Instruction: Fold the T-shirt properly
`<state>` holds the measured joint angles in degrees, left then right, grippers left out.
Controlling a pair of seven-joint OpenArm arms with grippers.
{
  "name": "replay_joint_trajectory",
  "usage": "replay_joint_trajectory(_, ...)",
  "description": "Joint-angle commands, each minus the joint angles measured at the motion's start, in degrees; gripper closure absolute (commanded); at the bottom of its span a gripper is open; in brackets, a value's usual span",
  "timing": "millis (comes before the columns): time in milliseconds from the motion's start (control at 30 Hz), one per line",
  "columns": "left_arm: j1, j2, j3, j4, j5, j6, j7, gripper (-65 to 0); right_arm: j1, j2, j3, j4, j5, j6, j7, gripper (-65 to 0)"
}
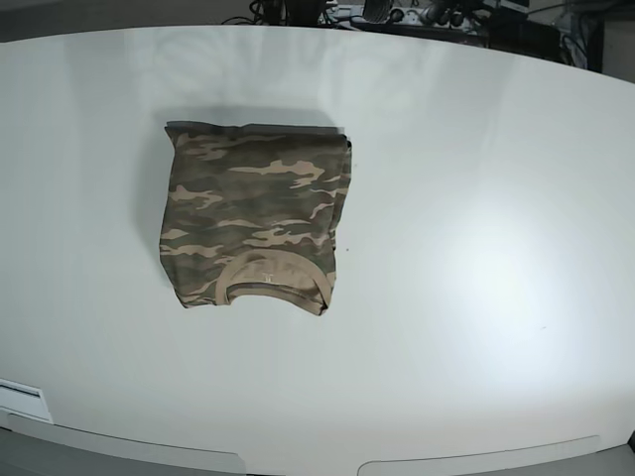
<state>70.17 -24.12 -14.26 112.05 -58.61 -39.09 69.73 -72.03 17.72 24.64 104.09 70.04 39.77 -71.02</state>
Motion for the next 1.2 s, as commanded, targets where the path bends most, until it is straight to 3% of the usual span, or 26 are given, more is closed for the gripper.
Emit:
replay_joint_trajectory(0, -1.33, -0.15, 1.38, -2.45, -0.42, 0.09, -1.53, 0.0, 1.03, 1.07, -1.42, -1.90, -1.60, 0.23, 1.46, 0.0)
replay_joint_trajectory(333, -25.44, 0.48, 12.15, -39.39, 10.32, 2.84, -14.16, 0.0, 20.46, 1.36, -16.94, -28.11, -24.76, 0.23, 22.08, 0.0)
replay_joint_trajectory(600, -41.92, 5.20, 15.72, -64.94, 24.65, 2.71, -40.30, 0.0, 34.86, 0.68, -28.52, -47.04, -44.94, 0.23, 46.47, 0.0)
replay_joint_trajectory(633, -43.54, 6.03, 15.96, -67.36, 27.85, 2.73, -44.30, 0.0, 36.50, 0.20, -29.99, -49.13, -47.78, -0.90, 49.18, 0.0)
replay_joint_trajectory(700, -46.51, 7.63, 16.98, -71.56, 34.47, 2.95, -52.65, 0.0, 39.52, -1.11, -32.70, -53.11, -53.37, -6.82, 54.07, 0.0)
replay_joint_trajectory(767, -48.98, 9.51, 18.67, -74.99, 41.18, 6.14, -61.99, 0.0, 42.14, -2.69, -34.99, -56.81, -57.35, -12.92, 58.25, 0.0)
replay_joint_trajectory(833, -50.95, 11.74, 20.98, -77.77, 45.92, 13.86, -69.99, 0.0, 44.65, -4.48, -36.76, -59.91, -58.53, -17.46, 59.06, 0.0)
replay_joint_trajectory(933, -53.07, 15.58, 24.94, -80.74, 46.38, 27.71, -72.76, 0.0, 48.33, -7.04, -38.88, -63.73, -58.55, -19.96, 59.06, 0.0)
replay_joint_trajectory(967, -53.64, 16.55, 26.40, -81.42, 46.34, 30.82, -73.02, 0.0, 49.44, -7.87, -39.50, -64.83, -58.53, -20.41, 59.08, 0.0)
replay_joint_trajectory(1033, -54.14, 17.62, 28.85, -82.29, 45.59, 33.81, -74.10, 0.0, 51.28, -9.51, -40.17, -66.31, -58.58, -22.49, 59.06, 0.0)
replay_joint_trajectory(1167, -54.45, 17.92, 32.72, -82.34, 41.75, 36.20, -74.47, 0.0, 52.76, -12.09, -40.19, -66.73, -62.10, -26.77, 59.52, 0.0)
